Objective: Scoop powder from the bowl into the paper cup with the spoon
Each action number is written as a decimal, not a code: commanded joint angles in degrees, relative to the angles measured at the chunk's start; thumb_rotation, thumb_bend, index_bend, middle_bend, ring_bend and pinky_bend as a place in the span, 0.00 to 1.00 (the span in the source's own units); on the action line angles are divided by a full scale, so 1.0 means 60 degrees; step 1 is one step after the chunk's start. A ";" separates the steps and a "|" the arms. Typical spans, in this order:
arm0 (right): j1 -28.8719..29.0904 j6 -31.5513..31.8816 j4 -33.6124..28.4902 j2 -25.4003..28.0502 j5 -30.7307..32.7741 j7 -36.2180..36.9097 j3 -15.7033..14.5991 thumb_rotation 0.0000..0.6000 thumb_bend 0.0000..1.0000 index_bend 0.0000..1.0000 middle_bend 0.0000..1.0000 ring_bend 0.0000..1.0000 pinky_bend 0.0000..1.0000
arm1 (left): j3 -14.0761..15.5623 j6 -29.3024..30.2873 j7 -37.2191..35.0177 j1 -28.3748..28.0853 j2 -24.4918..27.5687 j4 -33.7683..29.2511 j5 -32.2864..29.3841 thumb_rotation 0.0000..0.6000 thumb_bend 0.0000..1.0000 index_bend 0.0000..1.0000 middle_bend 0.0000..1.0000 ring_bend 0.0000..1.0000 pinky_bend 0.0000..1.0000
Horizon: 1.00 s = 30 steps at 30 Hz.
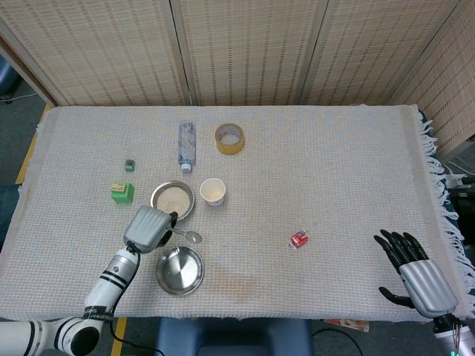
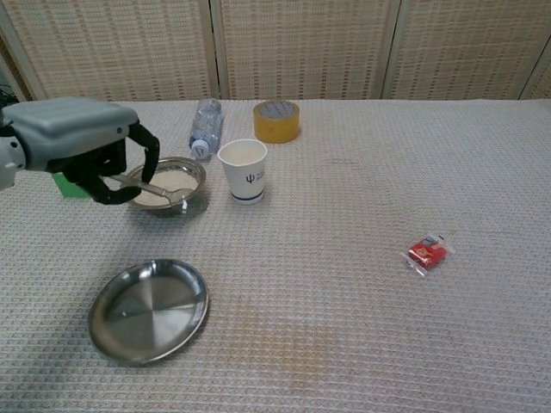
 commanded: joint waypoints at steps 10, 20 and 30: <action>-0.0064 0.0191 0.0065 0.0081 -0.0338 0.0201 -0.0129 1.00 0.09 0.00 0.00 0.00 0.00 | 0.1346 -0.0278 -0.0167 0.0885 -0.0206 -0.0943 0.0494 1.00 0.39 0.56 1.00 1.00 1.00; -0.0118 0.0304 0.0080 0.0078 -0.0431 0.0207 -0.0148 1.00 0.09 0.00 0.00 0.00 0.00 | 0.1130 -0.0407 0.0083 0.0806 -0.0847 -0.0172 0.0000 1.00 0.39 0.55 1.00 1.00 1.00; -0.0070 0.0164 0.0066 0.0048 -0.0289 0.0147 -0.0098 1.00 0.09 0.00 0.00 0.00 0.00 | 0.0931 -0.0530 0.0176 0.0694 -0.1130 0.0211 -0.0391 1.00 0.39 0.21 1.00 1.00 1.00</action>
